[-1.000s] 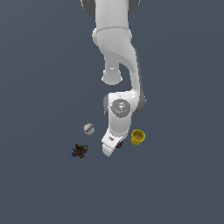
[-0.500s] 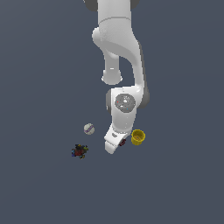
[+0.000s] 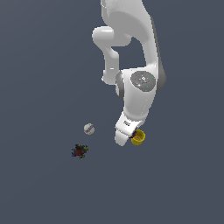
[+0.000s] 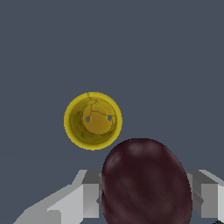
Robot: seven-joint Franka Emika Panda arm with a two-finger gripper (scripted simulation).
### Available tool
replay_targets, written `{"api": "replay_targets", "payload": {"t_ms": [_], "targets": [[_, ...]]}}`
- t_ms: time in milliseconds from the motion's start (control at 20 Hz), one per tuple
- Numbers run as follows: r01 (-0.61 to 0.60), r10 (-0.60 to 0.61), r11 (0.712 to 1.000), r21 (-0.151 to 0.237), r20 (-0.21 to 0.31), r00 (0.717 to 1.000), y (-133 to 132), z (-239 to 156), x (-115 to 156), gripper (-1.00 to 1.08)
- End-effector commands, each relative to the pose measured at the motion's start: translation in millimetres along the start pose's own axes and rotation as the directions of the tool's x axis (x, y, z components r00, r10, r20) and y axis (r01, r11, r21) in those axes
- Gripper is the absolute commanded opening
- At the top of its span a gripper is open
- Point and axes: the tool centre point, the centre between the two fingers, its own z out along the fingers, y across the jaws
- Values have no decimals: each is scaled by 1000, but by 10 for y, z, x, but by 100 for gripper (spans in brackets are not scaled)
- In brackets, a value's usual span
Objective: Pick up a designated object from a clutter of objects.
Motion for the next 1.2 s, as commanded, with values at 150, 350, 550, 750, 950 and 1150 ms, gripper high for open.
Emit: {"api": "replay_targets", "payload": {"t_ms": [150,350,550,750,950,1150], "targets": [[1,-1,1000,-1,0,1000,-202,-618,239,-100],[1,-1,1000,-1,0,1000,-342,-1063,412,-100],[1,-1,1000,-1,-1,1000,-474,-1491,584,-100],[1,-1,1000,-1,-1,1000,-597,-1900,752,-100],[1,-1,1000,0,-1,1000,-688,-2237,892,-100],[0,0,1000,0,-2,1000,-752,-2484,1000,-100]]}}
